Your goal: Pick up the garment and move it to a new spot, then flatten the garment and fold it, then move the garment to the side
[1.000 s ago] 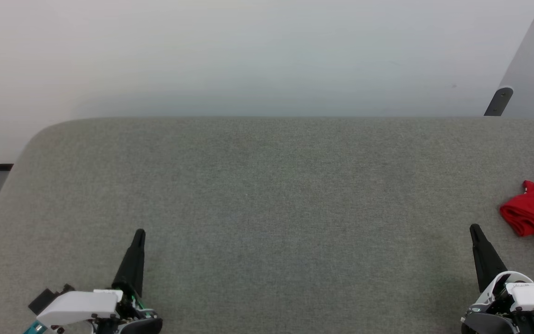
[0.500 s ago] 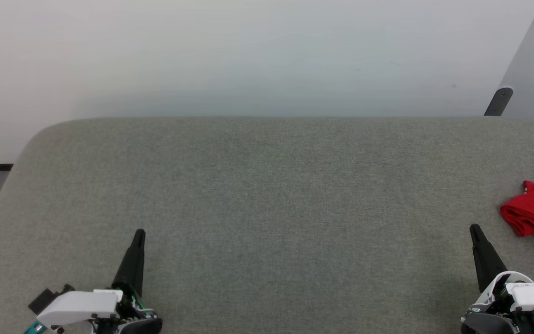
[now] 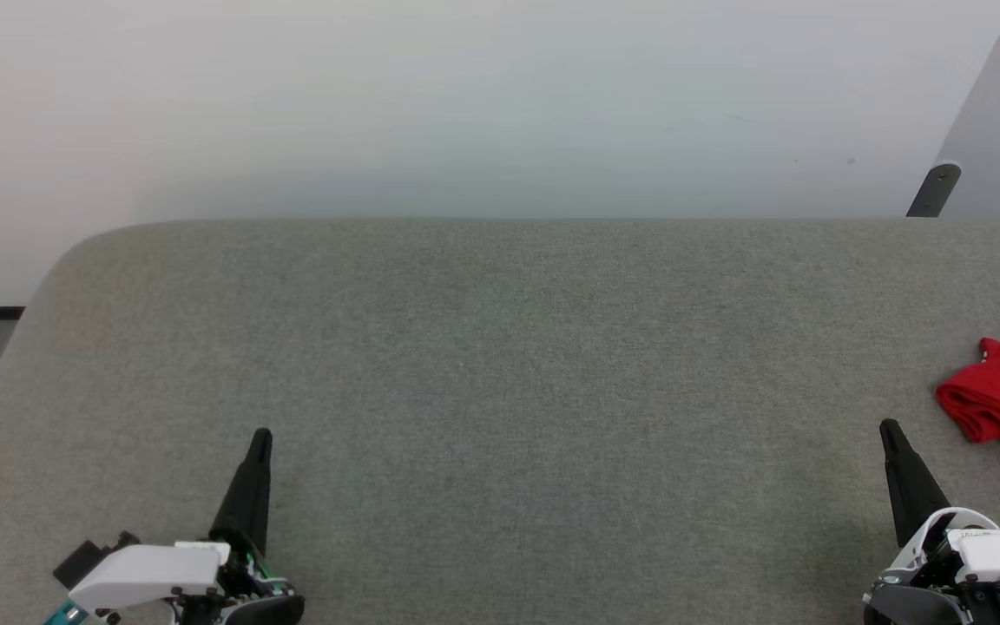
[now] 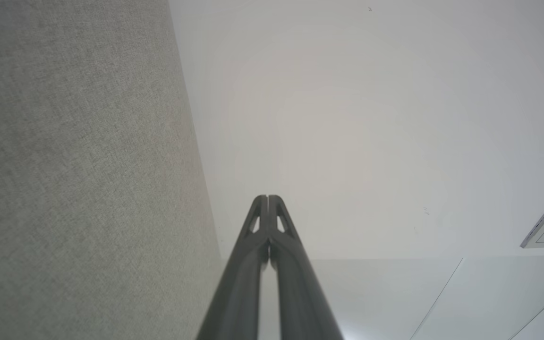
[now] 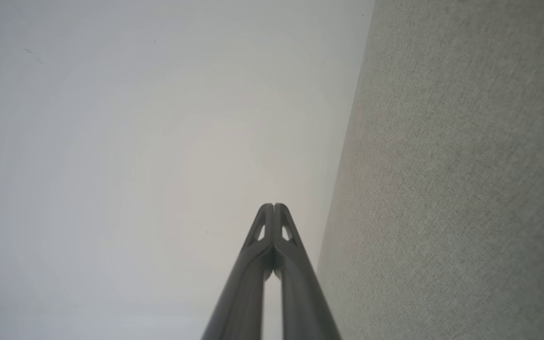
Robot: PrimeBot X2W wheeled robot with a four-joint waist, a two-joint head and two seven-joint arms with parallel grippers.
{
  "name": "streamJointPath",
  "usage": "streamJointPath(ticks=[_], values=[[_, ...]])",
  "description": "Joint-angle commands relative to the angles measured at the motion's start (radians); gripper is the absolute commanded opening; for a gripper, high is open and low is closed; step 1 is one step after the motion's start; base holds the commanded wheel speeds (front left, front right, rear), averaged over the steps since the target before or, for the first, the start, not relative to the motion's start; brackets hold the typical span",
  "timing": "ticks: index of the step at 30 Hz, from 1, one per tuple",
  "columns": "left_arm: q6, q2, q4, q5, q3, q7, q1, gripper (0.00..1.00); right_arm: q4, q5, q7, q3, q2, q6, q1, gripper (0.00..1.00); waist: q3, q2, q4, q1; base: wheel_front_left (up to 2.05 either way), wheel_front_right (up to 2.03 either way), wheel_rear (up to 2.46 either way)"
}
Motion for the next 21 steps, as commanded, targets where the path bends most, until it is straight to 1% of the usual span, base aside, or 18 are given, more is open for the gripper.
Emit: streamJointPath(ticks=[1,21], values=[[0.000,-0.001,0.001,-0.002,0.003,0.002,-0.010,0.00,0.000,0.002,0.000,0.000,0.004,0.000,-0.003,0.00,0.000,-0.0001,0.000,0.0000,0.00,0.00,0.00],[0.000,-0.001,0.001,-0.002,0.003,0.002,-0.010,0.00,0.000,0.002,0.000,0.000,0.004,0.000,-0.003,0.00,0.000,-0.0001,0.000,0.0000,0.00,0.00,0.00]])
